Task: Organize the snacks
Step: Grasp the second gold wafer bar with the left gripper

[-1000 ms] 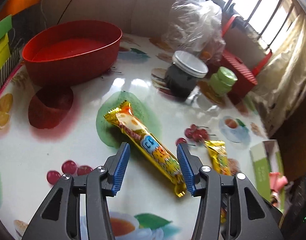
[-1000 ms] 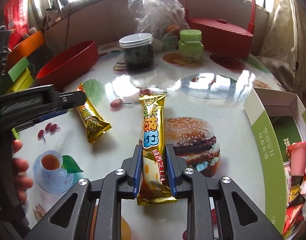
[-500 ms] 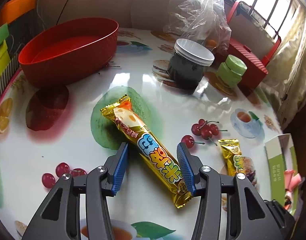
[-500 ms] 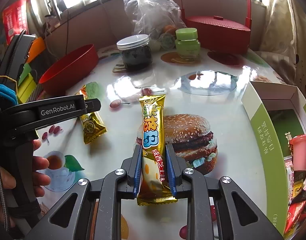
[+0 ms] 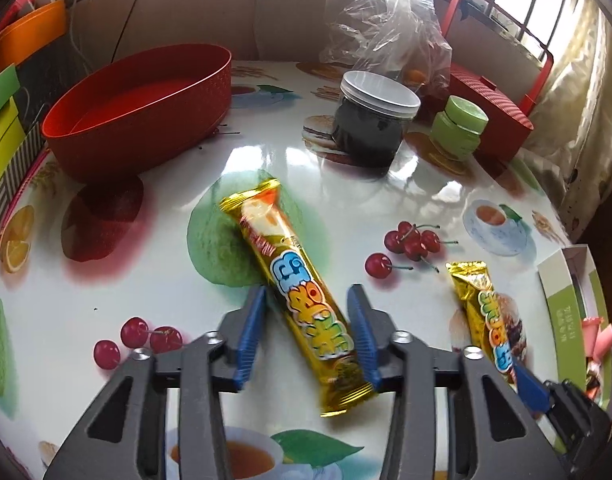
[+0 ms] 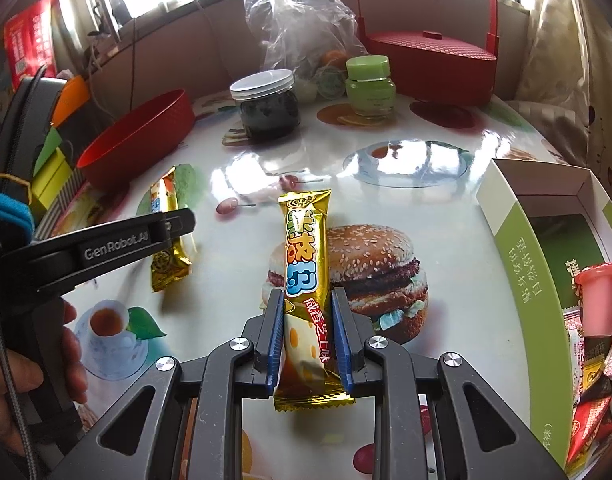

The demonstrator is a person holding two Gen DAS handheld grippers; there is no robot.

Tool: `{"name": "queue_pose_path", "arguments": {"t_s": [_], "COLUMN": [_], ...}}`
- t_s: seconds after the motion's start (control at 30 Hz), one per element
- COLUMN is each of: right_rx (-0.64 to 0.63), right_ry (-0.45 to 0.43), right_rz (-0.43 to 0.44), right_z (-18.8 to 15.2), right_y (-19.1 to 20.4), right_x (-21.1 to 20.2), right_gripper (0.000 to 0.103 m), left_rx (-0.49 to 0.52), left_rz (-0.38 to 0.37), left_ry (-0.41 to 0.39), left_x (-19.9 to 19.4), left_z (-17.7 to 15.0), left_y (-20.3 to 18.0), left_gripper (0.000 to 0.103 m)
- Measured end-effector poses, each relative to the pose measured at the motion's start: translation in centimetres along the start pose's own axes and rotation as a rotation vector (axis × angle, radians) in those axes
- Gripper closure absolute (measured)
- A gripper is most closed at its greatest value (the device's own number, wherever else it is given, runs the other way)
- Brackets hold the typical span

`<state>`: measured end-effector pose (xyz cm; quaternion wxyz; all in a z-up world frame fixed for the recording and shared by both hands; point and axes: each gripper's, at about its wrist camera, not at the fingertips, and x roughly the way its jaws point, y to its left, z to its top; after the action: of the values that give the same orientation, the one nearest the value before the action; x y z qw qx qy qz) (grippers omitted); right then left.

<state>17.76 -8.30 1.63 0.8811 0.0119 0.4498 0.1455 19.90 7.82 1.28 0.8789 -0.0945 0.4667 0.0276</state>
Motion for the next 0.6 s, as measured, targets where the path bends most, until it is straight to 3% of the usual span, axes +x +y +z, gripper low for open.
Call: {"name": "queue_pose_path", "arguments": {"t_s": [0.2, 0.6], "right_rx": [0.009, 0.012], "right_ry": [0.000, 0.001], "right_rz": [-0.015, -0.040], "right_z": [-0.2, -0.6], "right_y": [-0.2, -0.2], "right_x": [-0.2, -0.7], "right_gripper": [0.081, 0.082], "left_rx": [0.008, -0.001], "left_rz": [-0.014, -0.024], "left_ry": [-0.012, -0.037], "left_x": [-0.4, -1.4], "left_z": [-0.6, -1.8], "left_y": [0.5, 1.6], "left_gripper": [0.078, 0.079]}}
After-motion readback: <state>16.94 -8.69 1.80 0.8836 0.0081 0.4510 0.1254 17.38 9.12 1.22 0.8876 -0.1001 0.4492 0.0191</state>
